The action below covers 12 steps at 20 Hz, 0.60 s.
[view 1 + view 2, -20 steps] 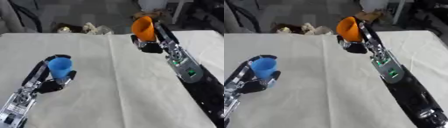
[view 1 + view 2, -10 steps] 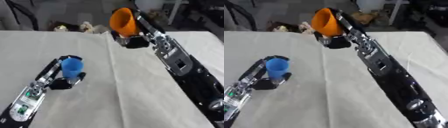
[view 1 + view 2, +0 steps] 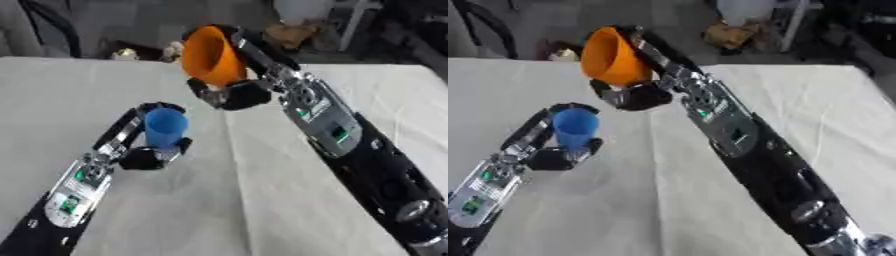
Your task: Pour the contents of one cup into another cup.
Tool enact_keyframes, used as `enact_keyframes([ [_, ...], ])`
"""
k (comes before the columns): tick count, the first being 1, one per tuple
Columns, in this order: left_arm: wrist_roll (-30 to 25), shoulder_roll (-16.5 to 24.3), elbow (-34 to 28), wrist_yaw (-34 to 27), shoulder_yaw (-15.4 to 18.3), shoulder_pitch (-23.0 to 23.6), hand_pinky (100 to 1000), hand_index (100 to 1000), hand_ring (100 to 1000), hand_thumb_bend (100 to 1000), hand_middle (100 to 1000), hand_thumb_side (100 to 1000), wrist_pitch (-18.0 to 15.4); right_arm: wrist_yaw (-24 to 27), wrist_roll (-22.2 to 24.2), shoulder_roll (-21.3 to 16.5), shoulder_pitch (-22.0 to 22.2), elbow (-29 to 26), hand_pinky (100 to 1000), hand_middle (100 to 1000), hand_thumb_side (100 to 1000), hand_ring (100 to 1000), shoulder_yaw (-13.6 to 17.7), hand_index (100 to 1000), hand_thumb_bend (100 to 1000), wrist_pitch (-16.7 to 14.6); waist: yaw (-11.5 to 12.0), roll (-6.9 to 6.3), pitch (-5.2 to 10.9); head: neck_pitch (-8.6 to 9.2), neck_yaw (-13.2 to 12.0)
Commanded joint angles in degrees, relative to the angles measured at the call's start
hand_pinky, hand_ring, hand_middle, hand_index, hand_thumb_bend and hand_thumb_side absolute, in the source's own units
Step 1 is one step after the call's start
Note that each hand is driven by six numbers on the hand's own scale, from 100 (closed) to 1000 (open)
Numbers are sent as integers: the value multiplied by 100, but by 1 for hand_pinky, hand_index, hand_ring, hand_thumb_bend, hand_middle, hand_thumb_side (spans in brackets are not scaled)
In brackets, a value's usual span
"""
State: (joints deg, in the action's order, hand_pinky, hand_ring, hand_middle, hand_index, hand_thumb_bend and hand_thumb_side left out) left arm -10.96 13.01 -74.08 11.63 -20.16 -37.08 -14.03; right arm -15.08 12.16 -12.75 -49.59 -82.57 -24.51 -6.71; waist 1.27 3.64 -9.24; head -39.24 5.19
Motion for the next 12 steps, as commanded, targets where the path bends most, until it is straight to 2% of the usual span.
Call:
enact_keyframes([
  [1, -63, -71, -115, -41, -62, -182, 192, 783, 452, 100, 291, 296, -33, -224, 120, 66, -179, 42, 670, 379, 103, 456, -34, 849, 100, -78, 25, -17, 74, 25, 14],
  [12, -358, -157, -381, -331, -308, -191, 194, 784, 452, 100, 291, 296, 5, -833, 242, 69, -269, 350, 672, 383, 100, 460, -77, 854, 100, -332, 148, 1, 72, 31, 37],
])
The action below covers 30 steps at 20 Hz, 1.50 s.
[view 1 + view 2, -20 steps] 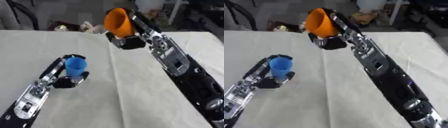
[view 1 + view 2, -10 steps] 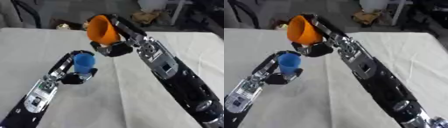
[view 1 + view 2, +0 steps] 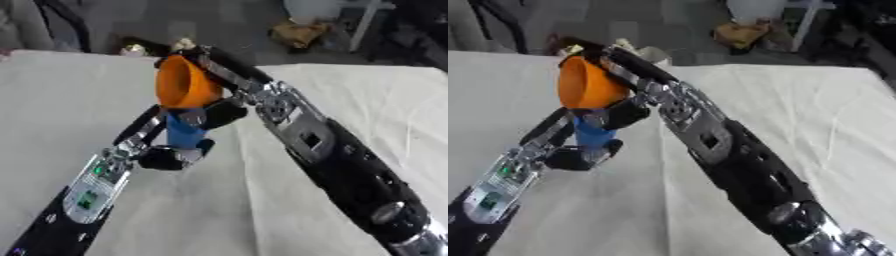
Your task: Pour the contents of one cup into another cup.
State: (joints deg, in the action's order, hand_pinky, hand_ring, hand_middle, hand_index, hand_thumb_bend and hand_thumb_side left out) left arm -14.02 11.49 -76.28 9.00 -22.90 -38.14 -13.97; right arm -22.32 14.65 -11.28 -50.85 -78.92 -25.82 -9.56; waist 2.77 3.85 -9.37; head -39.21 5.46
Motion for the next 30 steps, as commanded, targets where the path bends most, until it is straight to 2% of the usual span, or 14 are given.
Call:
enact_keyframes([
  [1, -60, 2, -182, -78, -40, -78, 195, 784, 452, 100, 291, 295, 5, -135, -16, -104, -153, -6, 672, 384, 100, 461, 66, 854, 100, -49, -2, -16, 84, 28, 9],
  [16, -131, 186, -418, -261, -58, 91, 196, 785, 452, 100, 291, 297, 84, -409, 139, -748, -219, -287, 677, 397, 100, 468, 39, 866, 100, -148, 10, 31, 130, 37, -54],
  [23, -113, 232, -450, -308, -20, 131, 197, 786, 452, 100, 291, 291, 119, -1018, 202, -929, -189, -548, 682, 415, 100, 474, 32, 877, 100, -412, -2, 30, 153, 30, -76],
  [30, -100, 224, -451, -312, -10, 127, 198, 786, 451, 100, 291, 289, 127, -1653, 261, -888, -190, -631, 684, 428, 100, 479, 0, 885, 100, -708, -10, 23, 158, 22, -81],
])
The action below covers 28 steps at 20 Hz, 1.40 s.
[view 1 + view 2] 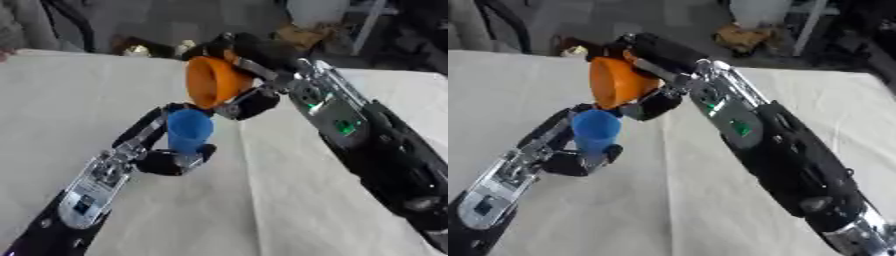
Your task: Pour the contents of one cup into another cup.
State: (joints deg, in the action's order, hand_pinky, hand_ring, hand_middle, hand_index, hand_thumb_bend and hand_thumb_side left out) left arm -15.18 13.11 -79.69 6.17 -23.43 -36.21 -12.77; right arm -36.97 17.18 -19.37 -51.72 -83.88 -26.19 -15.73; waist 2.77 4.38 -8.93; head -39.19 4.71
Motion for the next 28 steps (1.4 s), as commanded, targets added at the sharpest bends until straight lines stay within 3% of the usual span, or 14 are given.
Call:
enact_keyframes([
  [1, 17, 61, -110, -30, 44, -70, 198, 786, 451, 100, 291, 289, 8, -259, 16, -66, -111, -139, 684, 430, 100, 479, 29, 886, 100, -124, -9, -30, 115, 20, -6],
  [9, 18, 48, -115, -33, 43, -91, 199, 787, 450, 100, 291, 287, 16, -875, 63, 7, -158, -195, 688, 423, 100, 486, 1, 897, 100, -397, -8, -18, 111, 20, -17],
  [15, 14, 49, -124, -48, 38, -97, 199, 787, 450, 100, 291, 285, 24, -1298, 23, 16, -170, -226, 689, 431, 100, 423, 7, 902, 100, -555, -13, -7, 105, 20, -30],
  [28, -1, 48, -145, -52, 24, -109, 201, 788, 450, 100, 291, 281, 32, -2127, -43, 55, -213, -281, 690, 464, 100, 460, 4, 912, 100, -759, -4, 0, 112, 21, -48],
])
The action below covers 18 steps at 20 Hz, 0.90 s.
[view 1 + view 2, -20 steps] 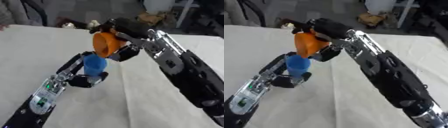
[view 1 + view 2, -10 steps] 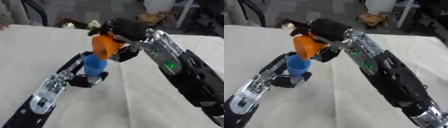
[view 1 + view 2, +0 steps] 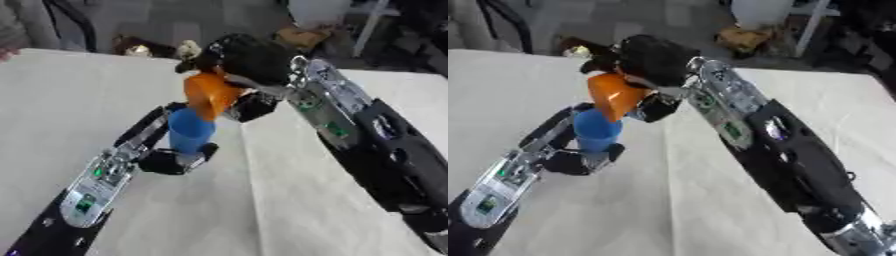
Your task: Pour the contents of one cup into another cup.
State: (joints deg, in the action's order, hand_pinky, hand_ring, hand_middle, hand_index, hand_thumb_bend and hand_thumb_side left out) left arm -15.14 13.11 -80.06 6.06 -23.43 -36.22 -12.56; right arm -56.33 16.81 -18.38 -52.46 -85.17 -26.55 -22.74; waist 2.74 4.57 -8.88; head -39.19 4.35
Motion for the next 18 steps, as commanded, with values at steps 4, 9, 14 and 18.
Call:
enact_keyframes([
  [4, -6, 46, -116, -48, 20, -111, 201, 788, 450, 100, 291, 280, 15, -517, -25, -38, -152, -206, 690, 475, 100, 472, 31, 915, 100, -141, 11, -20, 111, 24, -19],
  [9, -9, 45, -116, -45, 18, -111, 201, 789, 450, 100, 291, 278, 15, -693, -79, -27, -148, -188, 691, 479, 100, 477, 29, 916, 100, -184, 18, -22, 113, 25, -22],
  [14, -7, 42, -116, -43, 15, -114, 202, 789, 450, 100, 291, 277, 16, -864, -112, -35, -145, -198, 692, 482, 100, 480, 27, 917, 100, -220, 36, -19, 109, 16, -27],
  [18, -6, 47, -121, -47, 13, -117, 201, 789, 450, 100, 290, 276, 16, -956, -143, -37, -149, -198, 693, 484, 100, 483, 26, 918, 100, -235, 44, -19, 111, 16, -30],
])
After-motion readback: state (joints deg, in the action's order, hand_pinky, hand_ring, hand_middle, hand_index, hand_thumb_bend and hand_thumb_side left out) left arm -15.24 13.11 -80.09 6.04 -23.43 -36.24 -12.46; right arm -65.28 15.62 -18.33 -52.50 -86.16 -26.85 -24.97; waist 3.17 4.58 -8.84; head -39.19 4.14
